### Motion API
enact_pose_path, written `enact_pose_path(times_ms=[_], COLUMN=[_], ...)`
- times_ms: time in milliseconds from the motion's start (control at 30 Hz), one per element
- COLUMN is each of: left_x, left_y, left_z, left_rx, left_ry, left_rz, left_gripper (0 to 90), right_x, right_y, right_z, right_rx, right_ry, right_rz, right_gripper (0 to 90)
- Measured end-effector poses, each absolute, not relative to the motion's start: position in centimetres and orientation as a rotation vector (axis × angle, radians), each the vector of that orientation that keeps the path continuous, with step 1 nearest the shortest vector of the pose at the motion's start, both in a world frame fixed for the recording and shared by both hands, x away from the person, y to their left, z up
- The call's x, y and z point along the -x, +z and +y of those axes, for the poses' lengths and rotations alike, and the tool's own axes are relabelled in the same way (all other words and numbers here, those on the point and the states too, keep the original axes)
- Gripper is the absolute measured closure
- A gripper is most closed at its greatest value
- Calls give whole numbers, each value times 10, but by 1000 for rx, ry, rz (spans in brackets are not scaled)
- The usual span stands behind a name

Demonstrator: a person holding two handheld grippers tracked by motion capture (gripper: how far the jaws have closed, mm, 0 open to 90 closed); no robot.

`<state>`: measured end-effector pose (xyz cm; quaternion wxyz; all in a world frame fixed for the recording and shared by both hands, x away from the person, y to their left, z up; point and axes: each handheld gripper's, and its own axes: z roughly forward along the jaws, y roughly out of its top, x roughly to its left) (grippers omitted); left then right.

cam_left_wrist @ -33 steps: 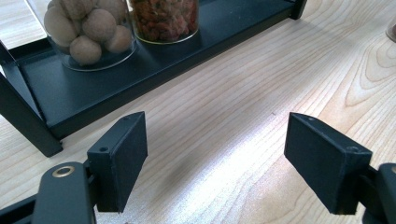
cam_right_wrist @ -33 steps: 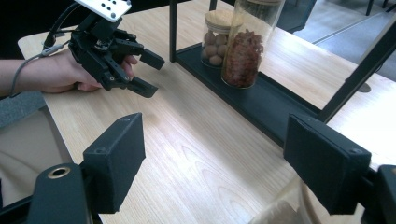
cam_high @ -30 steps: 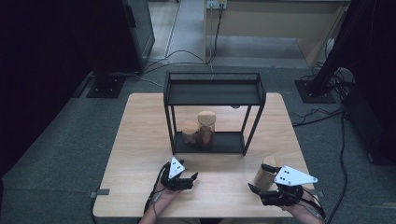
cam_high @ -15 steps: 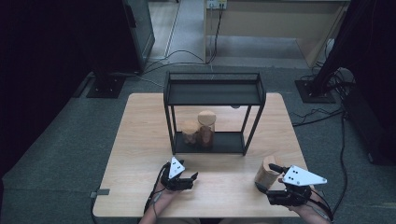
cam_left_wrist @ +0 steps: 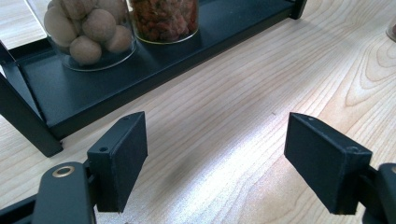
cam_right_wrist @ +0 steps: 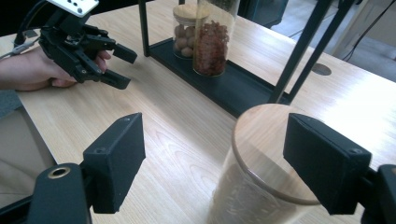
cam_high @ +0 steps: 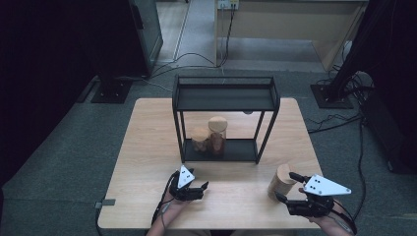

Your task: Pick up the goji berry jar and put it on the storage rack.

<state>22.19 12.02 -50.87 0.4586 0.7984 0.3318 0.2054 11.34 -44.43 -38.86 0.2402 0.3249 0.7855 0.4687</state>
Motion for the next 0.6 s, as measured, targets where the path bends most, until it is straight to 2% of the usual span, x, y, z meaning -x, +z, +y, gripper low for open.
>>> enact_pose_path(times_ms=[600], left_x=[-222], left_y=[-509], left_z=[120], left_rx=[-1964], left_ry=[506], left_rz=[818], left_gripper=[214], right_x=[-110], right_y=[-390], right_z=[-454], right_rx=[-969], right_ry=[1234], right_rz=[2102], right_gripper=[206])
